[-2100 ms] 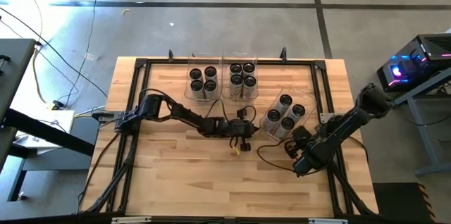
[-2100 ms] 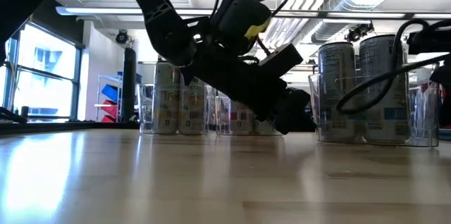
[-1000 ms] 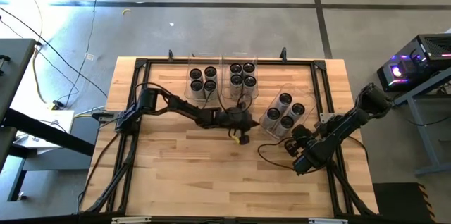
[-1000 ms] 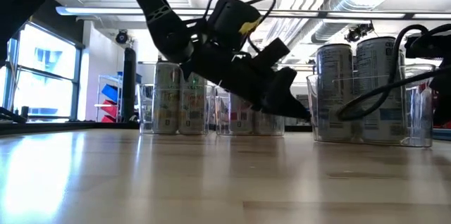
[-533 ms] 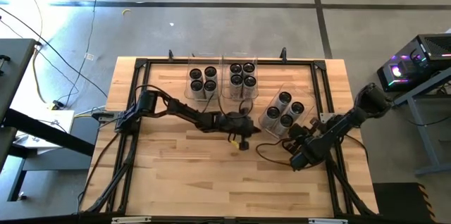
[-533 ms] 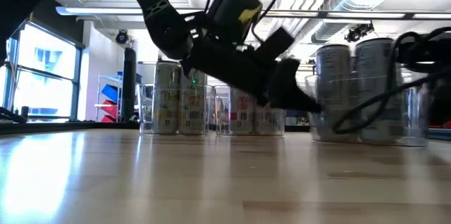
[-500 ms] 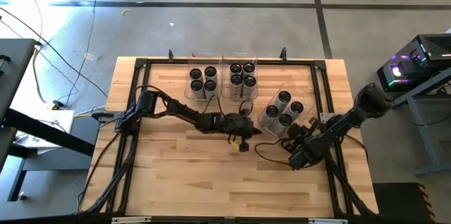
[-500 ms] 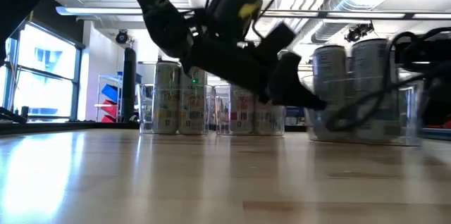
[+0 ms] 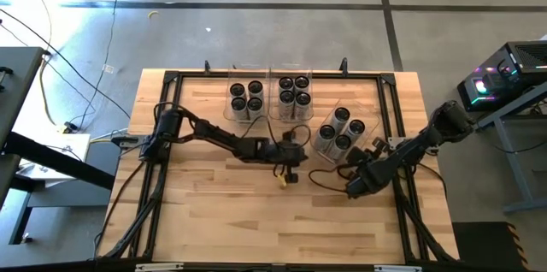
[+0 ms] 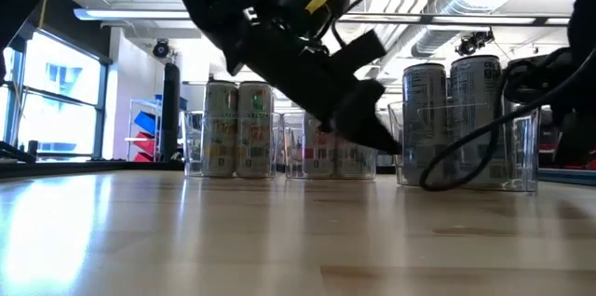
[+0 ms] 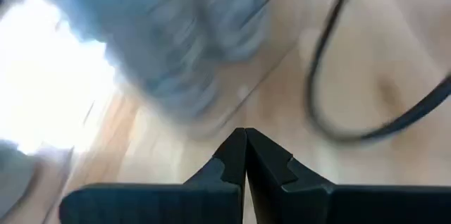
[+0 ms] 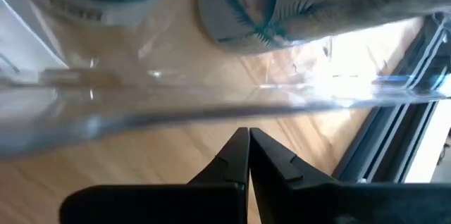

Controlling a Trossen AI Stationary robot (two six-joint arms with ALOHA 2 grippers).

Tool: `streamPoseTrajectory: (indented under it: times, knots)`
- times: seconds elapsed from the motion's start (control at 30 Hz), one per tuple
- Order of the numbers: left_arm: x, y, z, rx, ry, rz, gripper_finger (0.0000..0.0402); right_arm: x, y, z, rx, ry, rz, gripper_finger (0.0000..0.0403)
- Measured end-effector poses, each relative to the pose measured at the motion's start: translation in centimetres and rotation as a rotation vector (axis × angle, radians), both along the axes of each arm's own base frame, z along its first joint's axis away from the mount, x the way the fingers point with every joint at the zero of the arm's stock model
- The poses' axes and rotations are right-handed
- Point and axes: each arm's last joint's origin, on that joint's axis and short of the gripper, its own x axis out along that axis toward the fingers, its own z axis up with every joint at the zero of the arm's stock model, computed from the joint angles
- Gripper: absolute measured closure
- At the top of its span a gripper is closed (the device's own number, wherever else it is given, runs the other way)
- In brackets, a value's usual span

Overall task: Sort soda cans
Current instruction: Adjust all the transparent bins to the top of the table

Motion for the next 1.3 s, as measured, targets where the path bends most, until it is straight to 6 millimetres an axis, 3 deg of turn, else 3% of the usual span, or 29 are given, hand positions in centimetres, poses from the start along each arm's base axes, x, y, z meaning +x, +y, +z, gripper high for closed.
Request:
streamPoseTrajectory:
  times: [0.13, 0.23, 0.37, 0.63, 1.3]
  knots:
    - [-0.8, 2.6, -0.9, -0.043, 0.082, 0.086, 0.0401, -0.2, 0.2, 0.0, 0.001, 0.015, 0.009, 0.0399]
    - [-0.7, 4.7, -1.3, -0.07, 0.049, 0.123, 0.0401, -0.3, 0.3, 0.0, 0.001, 0.015, 0.01, 0.0399]
    - [0.0, 5.4, -1.9, -0.053, -0.021, 0.048, 0.0401, -0.4, 0.3, 0.0, -0.002, 0.015, 0.011, 0.0399]
    - [0.6, 4.1, -1.5, 0.071, -0.059, 0.035, 0.0401, -0.1, 0.0, 0.1, -0.024, 0.002, 0.008, 0.0399]
    - [0.8, 1.5, -1.1, 0.061, -0.11, -0.049, 0.0401, 0.5, -1.5, -0.5, -0.06, 0.016, 0.042, 0.0399]
